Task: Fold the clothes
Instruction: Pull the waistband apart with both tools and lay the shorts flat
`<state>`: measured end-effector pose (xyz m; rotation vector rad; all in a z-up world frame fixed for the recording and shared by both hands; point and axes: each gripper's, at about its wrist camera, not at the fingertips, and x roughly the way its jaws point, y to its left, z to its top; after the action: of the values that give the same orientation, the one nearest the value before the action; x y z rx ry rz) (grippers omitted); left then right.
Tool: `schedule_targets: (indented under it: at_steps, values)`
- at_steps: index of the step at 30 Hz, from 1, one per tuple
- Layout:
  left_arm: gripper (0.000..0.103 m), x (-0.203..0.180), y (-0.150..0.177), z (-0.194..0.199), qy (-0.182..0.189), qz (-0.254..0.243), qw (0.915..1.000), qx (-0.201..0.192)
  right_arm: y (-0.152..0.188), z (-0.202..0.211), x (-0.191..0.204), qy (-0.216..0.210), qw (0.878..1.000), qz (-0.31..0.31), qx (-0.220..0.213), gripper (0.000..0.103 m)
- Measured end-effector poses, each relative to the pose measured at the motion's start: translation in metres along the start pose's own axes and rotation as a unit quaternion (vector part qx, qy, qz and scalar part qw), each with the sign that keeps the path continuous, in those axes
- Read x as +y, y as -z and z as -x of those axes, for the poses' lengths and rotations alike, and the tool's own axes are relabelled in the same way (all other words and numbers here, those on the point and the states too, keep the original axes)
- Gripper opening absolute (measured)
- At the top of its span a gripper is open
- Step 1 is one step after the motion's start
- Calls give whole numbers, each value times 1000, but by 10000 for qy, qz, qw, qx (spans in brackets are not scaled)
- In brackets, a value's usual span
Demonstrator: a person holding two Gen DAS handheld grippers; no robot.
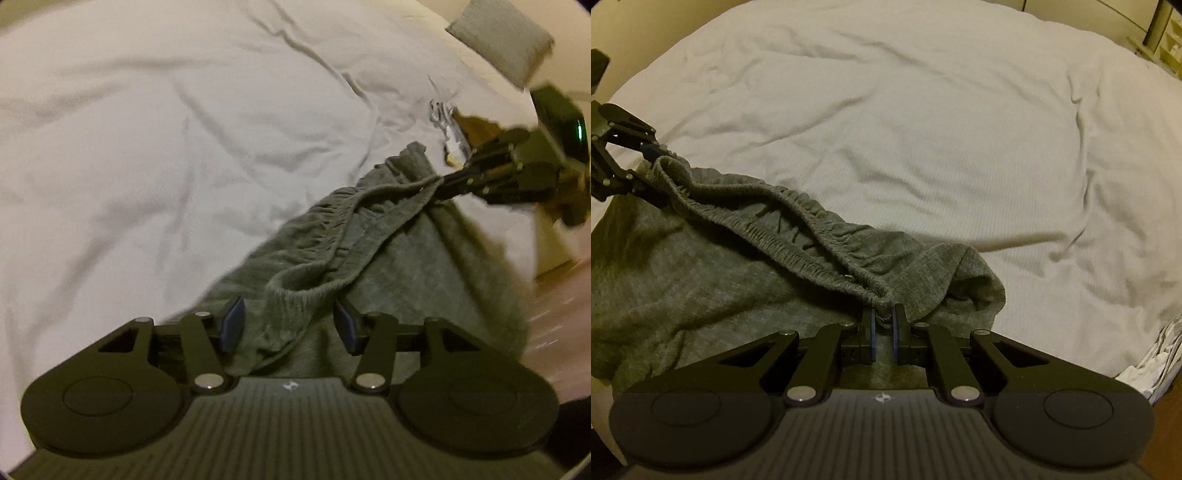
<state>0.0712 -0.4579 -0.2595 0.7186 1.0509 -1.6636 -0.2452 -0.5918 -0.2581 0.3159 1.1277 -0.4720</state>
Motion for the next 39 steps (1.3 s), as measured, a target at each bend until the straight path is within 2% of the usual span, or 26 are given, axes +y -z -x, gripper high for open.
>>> schedule_targets:
  at_steps: [1,2,3,6,11,14,17,18,19,20,22,23,25,27,30,34,38,39]
  values:
    - [17,1,-2,-2,70,48,9999,81,0,1,0,27,10000,0,17,7]
    - [7,3,-4,-5,140,96,9997,163,0,1,0,55,10000,-1,34,7]
    - [7,3,-6,-5,186,113,9996,195,-2,6,1,86,10000,-16,5,6]
    - [7,-3,-14,20,19,-25,9998,-210,-13,23,2,184,9997,-73,-121,5]
    - [7,6,-52,51,-412,-233,9956,-814,-71,46,-21,423,9962,-164,-745,4]
    - [7,29,-87,40,-716,-364,9926,-913,-117,23,-40,559,9934,-96,-996,3]
    - [9,58,-116,11,-1136,-245,9902,-781,-157,-27,-54,770,9926,6,-943,0]
    - [11,71,-123,-4,-1319,25,9892,-632,-166,-46,-58,817,9931,-2,-840,3]
    - [15,84,-128,-18,-1481,309,9873,-486,-172,-64,-61,850,9939,-52,-702,21]
    - [17,96,-128,-28,-1587,619,9846,-383,-173,-74,-63,901,9938,-133,-631,26]
    - [19,109,-121,-32,-1765,1114,9771,-409,-163,-72,-64,829,9933,-376,-713,28]
    - [25,108,-114,-26,-1750,1249,9753,-504,-153,-66,-62,768,9931,-485,-742,28]
    - [31,102,-96,-15,-1712,1386,9734,-627,-124,-53,-62,631,9930,-759,-648,31]
    - [31,91,-73,-5,-1666,1430,9736,-629,-86,-41,-66,436,9905,-1222,-447,31]
    - [31,65,-34,7,-1562,1422,9763,-477,-26,-20,-66,213,9797,-1988,-117,34]
    - [35,36,12,18,-1437,1532,9775,-204,42,1,-46,77,9696,-2429,277,43]
    - [37,24,52,29,-1433,1795,9733,-7,81,2,-33,-292,9512,-3058,305,43]
    - [38,25,59,32,-1474,1832,9720,32,85,0,-31,-365,9469,-3181,283,38]
